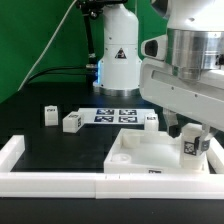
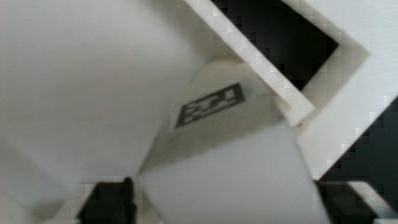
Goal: Assemble one leg
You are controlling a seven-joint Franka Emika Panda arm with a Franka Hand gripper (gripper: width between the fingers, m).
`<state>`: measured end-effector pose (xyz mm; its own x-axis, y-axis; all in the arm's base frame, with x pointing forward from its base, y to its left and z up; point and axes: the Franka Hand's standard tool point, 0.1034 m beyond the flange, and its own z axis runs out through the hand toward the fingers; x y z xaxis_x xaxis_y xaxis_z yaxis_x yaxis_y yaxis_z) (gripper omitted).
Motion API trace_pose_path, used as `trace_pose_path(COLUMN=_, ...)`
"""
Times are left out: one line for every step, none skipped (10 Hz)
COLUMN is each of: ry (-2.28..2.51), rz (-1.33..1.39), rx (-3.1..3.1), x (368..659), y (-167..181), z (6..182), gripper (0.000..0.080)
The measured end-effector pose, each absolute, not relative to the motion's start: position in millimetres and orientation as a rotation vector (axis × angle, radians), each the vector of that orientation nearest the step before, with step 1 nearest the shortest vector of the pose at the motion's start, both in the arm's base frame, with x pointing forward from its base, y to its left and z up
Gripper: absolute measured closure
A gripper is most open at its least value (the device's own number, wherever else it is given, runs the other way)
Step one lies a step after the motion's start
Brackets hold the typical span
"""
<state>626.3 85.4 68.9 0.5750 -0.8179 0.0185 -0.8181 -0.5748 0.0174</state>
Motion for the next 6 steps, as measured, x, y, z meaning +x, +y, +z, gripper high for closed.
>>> trace_pose_path(ry=-1.437, rz=0.013, rx=2.766, x=626.2, y=85.4, z=68.7, gripper=0.0264)
trace_pose_path(ry=-1.437, rz=0.013, rx=2.766, x=626.1, y=85.4, z=68.6, gripper=0.017)
trace_pose_path(ry=-1.437, rz=0.012, rx=2.766, x=626.1, y=85.4, z=68.5, gripper=0.0155)
trace_pose_path(ry=-1.437, rz=0.012, rx=2.766, x=626.1, y=85.4, z=68.4, gripper=0.0155)
trace_pose_path(ry=-1.437, rz=0.012, rx=2.766, x=626.1, y=85.4, z=68.3, gripper=0.0151)
trace_pose_path(ry=-1.437, rz=0.012, rx=2.766, x=626.0, y=85.3, z=68.2, gripper=0.0151)
